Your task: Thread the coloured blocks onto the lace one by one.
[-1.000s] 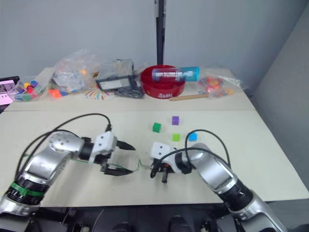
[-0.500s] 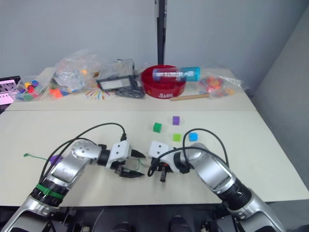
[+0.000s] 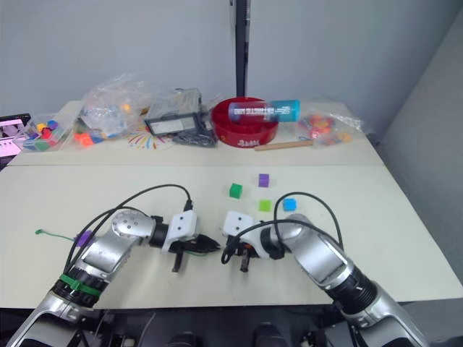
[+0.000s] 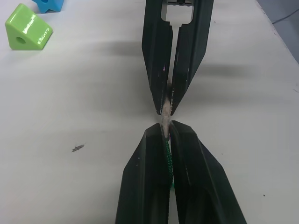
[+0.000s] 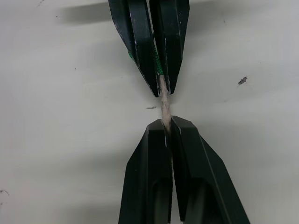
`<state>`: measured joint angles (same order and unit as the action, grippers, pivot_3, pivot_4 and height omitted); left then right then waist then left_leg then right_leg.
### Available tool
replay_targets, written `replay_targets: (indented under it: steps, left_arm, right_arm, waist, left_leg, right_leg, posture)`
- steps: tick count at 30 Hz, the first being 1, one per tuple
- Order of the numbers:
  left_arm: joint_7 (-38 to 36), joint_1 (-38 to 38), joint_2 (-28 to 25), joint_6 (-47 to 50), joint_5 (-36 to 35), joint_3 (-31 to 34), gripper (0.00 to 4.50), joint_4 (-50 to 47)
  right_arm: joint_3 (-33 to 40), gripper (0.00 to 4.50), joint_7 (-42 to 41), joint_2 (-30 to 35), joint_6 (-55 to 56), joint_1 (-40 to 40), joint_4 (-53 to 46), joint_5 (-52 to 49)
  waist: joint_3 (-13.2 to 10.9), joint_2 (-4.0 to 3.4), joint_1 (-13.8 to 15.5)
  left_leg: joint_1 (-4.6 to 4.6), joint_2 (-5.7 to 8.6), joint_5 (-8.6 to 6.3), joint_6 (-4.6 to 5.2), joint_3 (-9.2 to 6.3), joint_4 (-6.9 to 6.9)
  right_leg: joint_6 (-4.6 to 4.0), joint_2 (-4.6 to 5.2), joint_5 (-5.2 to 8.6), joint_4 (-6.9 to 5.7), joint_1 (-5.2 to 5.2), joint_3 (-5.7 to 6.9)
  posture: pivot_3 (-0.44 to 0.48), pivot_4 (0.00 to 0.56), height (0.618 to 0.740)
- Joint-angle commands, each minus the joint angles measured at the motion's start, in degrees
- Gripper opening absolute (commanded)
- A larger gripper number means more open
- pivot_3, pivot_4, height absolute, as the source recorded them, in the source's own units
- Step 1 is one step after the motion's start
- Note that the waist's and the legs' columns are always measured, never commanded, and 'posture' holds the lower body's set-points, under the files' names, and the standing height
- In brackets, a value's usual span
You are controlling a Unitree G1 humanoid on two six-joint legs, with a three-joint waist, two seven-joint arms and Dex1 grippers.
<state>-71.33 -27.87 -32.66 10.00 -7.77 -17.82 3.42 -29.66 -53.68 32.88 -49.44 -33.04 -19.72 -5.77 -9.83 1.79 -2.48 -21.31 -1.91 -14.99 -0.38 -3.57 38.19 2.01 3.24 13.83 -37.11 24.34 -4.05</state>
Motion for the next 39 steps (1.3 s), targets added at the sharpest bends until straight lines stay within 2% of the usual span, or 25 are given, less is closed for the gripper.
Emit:
replay_targets:
  steps: [1,2,10,15,22,26,29,36,39]
  left_arm:
    - [0.62,-0.81,0.91,-0.35,-0.52,0.23,0.06,-1.71]
    - [0.51,-0.72,1.02,-0.15,-0.73,0.3,0.06,-1.76]
    - [-0.06,0.16,0.34,-0.49,-1.1,1.05,0.0,-1.16]
    - [0.37,0.94,-0.11,0.09,-2.15,2.46,0.0,-0.81]
    - [0.58,2.5,-0.87,1.22,-3.7,4.49,0.0,-0.67]
    - [0.65,2.77,-0.89,1.6,-4.22,4.71,0.0,-1.01]
    - [0.67,2.76,-1.19,1.49,-4.02,4.73,0.0,-0.9]
    - [0.72,2.71,-1.7,1.24,-3.99,4.95,0.0,-1.07]
    - [0.74,2.7,-1.88,1.06,-3.89,5.03,0.0,-0.99]
  right_arm:
    - [0.64,0.0,-0.08,0.01,0.27,-0.86,-1.89,-0.69]
    - [0.73,0.0,-0.06,-0.11,0.27,-0.84,-1.87,-0.84]
    - [5.47,2.74,1.65,0.41,-0.66,1.04,-3.7,-3.03]
    - [13.4,4.44,2.87,2.64,-3.28,5.28,-7.55,-7.17]
    - [25.11,4.48,7.63,4.43,-6.55,14.01,-11.46,-11.07]
    - [27.76,4.48,10.19,4.11,-6.77,17.31,-13.23,-12.09]
    - [29.44,4.48,15.34,2.91,-5.03,19.94,-11.63,-9.78]
    - [33.94,4.48,30.17,-6.12,-5.26,25.68,-12.01,-5.84]
    - [34.46,4.48,38.94,-12.42,-3.34,26.21,-11.03,-2.42]
  waist:
    - [0.0,0.0,0.01]
    - [0.0,0.0,0.01]
    - [0.0,0.0,0.06]
    - [0.0,0.0,0.14]
    - [0.0,0.0,0.23]
    - [0.0,0.0,0.13]
    - [0.0,0.0,0.1]
    - [0.0,0.0,0.16]
    - [0.0,-0.01,0.0]
  left_leg:
    - [0.0,0.0,0.0,0.0,0.0,0.0]
    - [0.0,0.0,0.0,0.0,0.0,0.0]
    - [0.0,0.0,0.0,0.0,0.0,0.0]
    - [-0.02,0.01,0.0,0.0,0.0,0.0]
    - [-0.01,0.0,0.0,0.0,-0.01,0.0]
    - [-0.02,0.02,0.0,0.0,0.02,-0.01]
    - [0.05,0.01,0.0,0.0,0.01,0.0]
    - [0.01,0.02,0.0,0.0,0.02,-0.01]
    - [0.02,0.01,0.0,0.0,0.02,-0.02]
  right_leg:
    - [0.0,0.0,0.0,0.0,0.0,0.0]
    - [0.0,0.0,0.0,0.0,0.0,0.0]
    - [0.0,0.01,0.0,0.0,0.0,0.0]
    - [0.01,0.02,0.0,0.01,-0.01,0.0]
    - [0.01,0.01,0.0,0.02,-0.03,0.0]
    - [0.01,0.03,0.0,0.03,-0.03,-0.02]
    - [0.01,0.01,0.0,0.02,-0.08,-0.02]
    - [0.02,0.03,0.01,0.03,-0.06,-0.03]
    - [0.02,0.02,0.01,0.03,-0.06,-0.03]
  posture:
    - [0.0,0.15,0.731]
    - [0.0,0.15,0.731]
    - [0.0,0.15,0.731]
    - [0.0,0.15,0.731]
    - [0.0,0.15,0.731]
    - [0.0,0.15,0.731]
    - [0.0,0.15,0.731]
    - [0.0,0.15,0.731]
    - [0.0,0.15,0.731]
